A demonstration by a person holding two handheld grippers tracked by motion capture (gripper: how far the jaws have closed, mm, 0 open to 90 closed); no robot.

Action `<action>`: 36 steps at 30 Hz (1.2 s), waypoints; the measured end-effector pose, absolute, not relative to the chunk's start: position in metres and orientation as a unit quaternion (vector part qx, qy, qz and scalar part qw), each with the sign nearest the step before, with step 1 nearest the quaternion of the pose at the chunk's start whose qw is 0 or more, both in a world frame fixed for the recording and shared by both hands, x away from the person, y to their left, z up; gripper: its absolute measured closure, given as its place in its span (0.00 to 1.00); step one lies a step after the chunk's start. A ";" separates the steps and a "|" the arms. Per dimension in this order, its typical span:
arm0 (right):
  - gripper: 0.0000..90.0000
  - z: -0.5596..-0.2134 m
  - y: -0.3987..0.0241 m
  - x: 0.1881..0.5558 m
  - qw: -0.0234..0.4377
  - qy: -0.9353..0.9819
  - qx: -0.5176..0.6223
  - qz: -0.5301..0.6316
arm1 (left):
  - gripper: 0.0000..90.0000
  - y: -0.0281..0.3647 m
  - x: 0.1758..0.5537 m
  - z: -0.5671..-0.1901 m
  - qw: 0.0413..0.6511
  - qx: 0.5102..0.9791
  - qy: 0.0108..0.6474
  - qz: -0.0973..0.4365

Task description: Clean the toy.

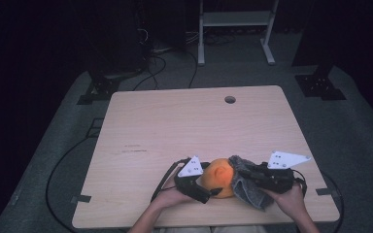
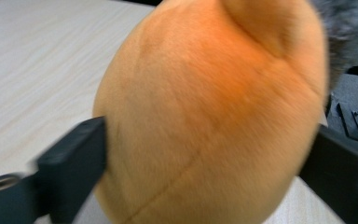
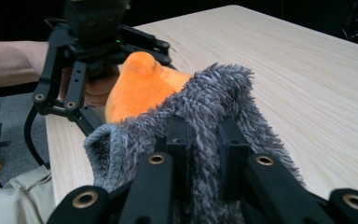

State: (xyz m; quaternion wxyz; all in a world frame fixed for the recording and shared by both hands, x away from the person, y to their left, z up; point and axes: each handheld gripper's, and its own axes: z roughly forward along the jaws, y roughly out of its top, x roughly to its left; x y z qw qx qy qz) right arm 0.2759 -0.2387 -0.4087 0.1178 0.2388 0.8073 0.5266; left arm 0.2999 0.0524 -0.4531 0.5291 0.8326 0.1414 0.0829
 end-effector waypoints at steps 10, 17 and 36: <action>0.86 -0.421 -0.259 0.288 0.108 0.796 0.293 0.519 | 0.36 0.060 0.296 -0.435 0.559 0.806 0.141 0.130; 0.86 -0.390 -0.239 0.271 0.108 0.761 0.239 0.593 | 0.37 0.064 0.292 -0.420 0.551 0.809 0.137 0.153; 0.86 -0.402 -0.234 0.278 0.112 0.762 0.265 0.580 | 0.37 0.069 0.291 -0.412 0.562 0.803 0.147 0.133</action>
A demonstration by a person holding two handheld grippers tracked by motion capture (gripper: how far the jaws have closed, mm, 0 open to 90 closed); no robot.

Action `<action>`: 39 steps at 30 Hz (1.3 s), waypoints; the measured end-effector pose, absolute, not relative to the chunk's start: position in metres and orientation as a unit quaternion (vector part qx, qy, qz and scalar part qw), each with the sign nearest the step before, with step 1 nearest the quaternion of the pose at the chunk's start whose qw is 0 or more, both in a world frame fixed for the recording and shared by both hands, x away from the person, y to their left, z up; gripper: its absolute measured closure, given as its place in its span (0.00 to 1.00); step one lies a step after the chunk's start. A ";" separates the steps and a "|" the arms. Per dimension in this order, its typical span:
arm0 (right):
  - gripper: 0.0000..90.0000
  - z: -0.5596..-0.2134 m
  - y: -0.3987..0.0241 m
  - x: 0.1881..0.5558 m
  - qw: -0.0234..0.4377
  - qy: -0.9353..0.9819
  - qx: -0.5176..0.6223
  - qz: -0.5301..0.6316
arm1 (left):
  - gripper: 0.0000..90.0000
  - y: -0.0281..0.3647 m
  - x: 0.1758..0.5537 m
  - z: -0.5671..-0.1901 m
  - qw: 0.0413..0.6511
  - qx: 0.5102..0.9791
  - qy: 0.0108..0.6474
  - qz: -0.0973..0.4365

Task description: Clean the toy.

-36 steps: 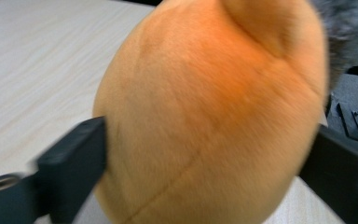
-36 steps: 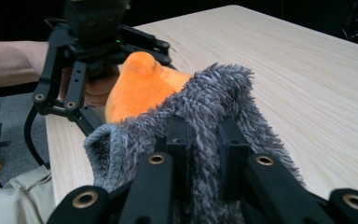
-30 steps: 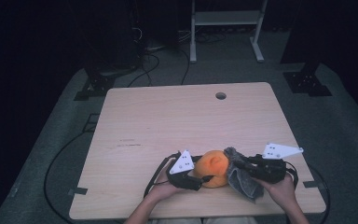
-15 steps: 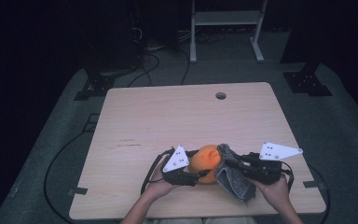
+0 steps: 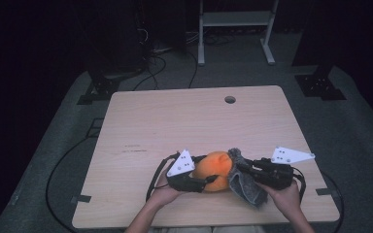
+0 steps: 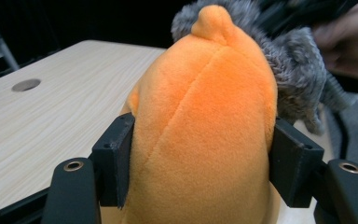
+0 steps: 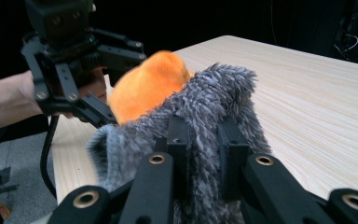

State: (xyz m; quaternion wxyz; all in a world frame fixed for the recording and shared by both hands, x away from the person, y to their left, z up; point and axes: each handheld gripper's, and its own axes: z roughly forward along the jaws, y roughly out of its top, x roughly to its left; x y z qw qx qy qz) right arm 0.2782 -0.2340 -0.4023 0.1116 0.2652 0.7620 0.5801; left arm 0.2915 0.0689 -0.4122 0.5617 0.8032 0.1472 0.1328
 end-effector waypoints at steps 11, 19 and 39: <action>0.86 -0.400 -0.229 0.276 0.115 0.762 0.263 0.581 | 0.31 0.057 0.294 -0.427 0.514 0.833 0.156 0.130; 0.86 -0.408 -0.224 0.278 0.110 0.779 0.263 0.558 | 0.07 0.066 0.301 -0.429 0.533 0.821 0.165 0.117; 0.86 -0.418 -0.249 0.286 0.112 0.776 0.307 0.539 | 0.15 0.068 0.307 -0.445 0.518 0.836 0.170 0.058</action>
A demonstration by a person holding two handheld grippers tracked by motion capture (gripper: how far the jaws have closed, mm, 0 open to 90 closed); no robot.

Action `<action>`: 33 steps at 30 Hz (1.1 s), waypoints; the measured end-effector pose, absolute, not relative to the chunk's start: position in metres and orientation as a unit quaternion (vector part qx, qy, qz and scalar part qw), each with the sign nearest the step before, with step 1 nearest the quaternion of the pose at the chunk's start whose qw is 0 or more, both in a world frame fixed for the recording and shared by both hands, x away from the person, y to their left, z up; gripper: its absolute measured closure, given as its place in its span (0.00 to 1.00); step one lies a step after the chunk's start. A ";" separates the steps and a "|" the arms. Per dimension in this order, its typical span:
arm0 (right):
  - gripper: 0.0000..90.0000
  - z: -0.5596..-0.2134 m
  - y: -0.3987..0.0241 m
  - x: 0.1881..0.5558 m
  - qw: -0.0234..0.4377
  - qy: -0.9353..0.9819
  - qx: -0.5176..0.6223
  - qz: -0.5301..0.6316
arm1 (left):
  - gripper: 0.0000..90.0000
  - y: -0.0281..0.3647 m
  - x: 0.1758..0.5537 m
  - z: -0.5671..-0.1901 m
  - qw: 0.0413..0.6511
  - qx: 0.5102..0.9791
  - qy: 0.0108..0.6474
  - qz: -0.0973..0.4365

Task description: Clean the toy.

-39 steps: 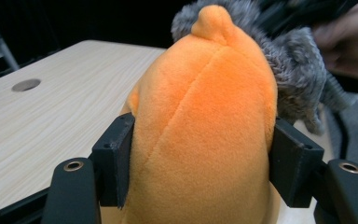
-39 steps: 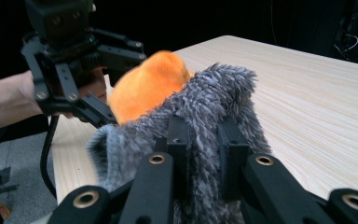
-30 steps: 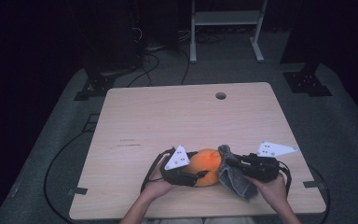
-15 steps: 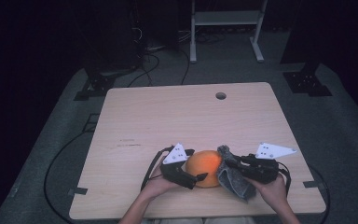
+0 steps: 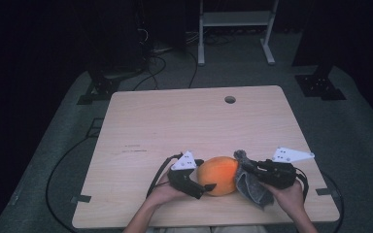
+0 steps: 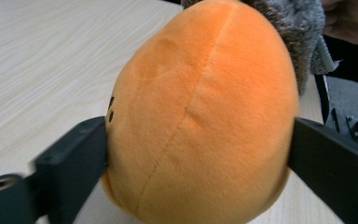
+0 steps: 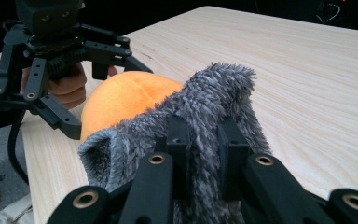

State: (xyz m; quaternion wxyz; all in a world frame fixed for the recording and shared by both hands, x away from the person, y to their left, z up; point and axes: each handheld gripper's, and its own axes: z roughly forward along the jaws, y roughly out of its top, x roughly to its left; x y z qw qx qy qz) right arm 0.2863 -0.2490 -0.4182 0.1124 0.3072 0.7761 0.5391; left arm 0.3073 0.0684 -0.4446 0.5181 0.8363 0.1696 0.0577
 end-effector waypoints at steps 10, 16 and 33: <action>0.86 -0.390 -0.227 0.269 0.146 0.789 0.249 0.543 | 0.26 0.053 0.292 -0.437 0.501 0.847 0.135 0.112; 0.86 -0.401 -0.232 0.275 0.142 0.803 0.258 0.518 | 0.27 0.053 0.291 -0.438 0.506 0.845 0.134 0.109; 0.86 -0.403 -0.247 0.275 0.124 0.809 0.259 0.512 | 0.05 0.053 0.302 -0.443 0.527 0.836 0.136 0.073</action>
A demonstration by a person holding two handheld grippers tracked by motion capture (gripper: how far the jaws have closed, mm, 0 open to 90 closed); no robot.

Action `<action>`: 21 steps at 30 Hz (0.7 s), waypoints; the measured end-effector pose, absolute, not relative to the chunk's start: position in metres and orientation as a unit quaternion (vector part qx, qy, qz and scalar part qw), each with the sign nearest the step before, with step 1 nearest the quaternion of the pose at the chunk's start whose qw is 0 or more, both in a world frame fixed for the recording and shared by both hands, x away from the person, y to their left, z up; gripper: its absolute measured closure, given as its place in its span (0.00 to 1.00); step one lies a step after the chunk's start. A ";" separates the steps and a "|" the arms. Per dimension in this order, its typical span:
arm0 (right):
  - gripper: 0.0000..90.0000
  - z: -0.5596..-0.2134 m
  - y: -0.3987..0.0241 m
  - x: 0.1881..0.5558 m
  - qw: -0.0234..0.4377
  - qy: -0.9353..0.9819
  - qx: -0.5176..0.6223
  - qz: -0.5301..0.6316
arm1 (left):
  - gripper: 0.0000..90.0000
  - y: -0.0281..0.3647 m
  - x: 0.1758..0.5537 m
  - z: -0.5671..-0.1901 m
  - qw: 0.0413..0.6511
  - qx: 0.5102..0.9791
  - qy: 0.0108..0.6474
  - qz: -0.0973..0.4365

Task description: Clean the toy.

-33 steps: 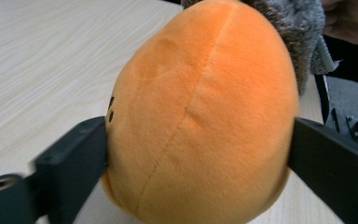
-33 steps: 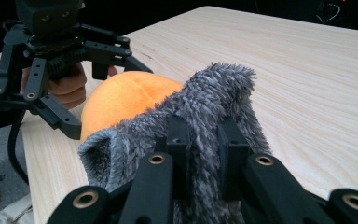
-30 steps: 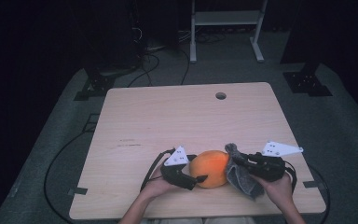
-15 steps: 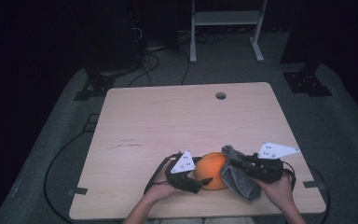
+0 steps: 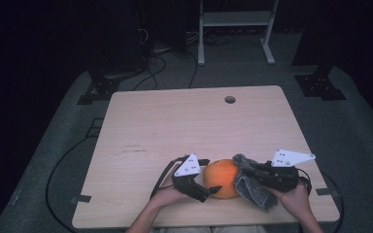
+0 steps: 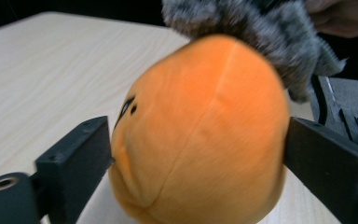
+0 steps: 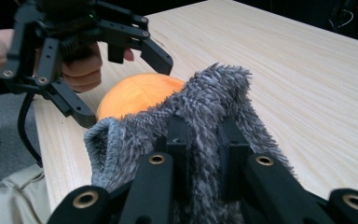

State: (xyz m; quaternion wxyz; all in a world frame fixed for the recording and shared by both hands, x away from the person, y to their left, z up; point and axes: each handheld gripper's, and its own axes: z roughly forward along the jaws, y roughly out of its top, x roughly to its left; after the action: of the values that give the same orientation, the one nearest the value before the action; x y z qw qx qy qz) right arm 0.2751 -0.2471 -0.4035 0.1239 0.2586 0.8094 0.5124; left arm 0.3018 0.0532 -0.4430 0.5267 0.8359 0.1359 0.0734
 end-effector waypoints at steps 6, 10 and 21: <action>0.86 -0.398 -0.238 0.272 0.137 0.815 0.253 0.502 | 0.24 0.050 0.300 -0.448 0.537 0.829 0.131 0.079; 0.86 -0.384 -0.221 0.264 0.147 0.815 0.227 0.513 | 0.32 0.043 0.287 -0.433 0.535 0.825 0.117 0.139; 0.86 -0.386 -0.222 0.268 0.147 0.800 0.235 0.532 | 0.35 0.048 0.278 -0.411 0.532 0.822 0.113 0.170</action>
State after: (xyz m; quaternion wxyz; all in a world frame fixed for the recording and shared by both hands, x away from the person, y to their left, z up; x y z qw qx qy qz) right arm 0.2678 -0.2217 -0.3855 0.1466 0.2352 0.8004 0.5316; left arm 0.2778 0.0481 -0.4107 0.5316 0.8220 0.1135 0.1697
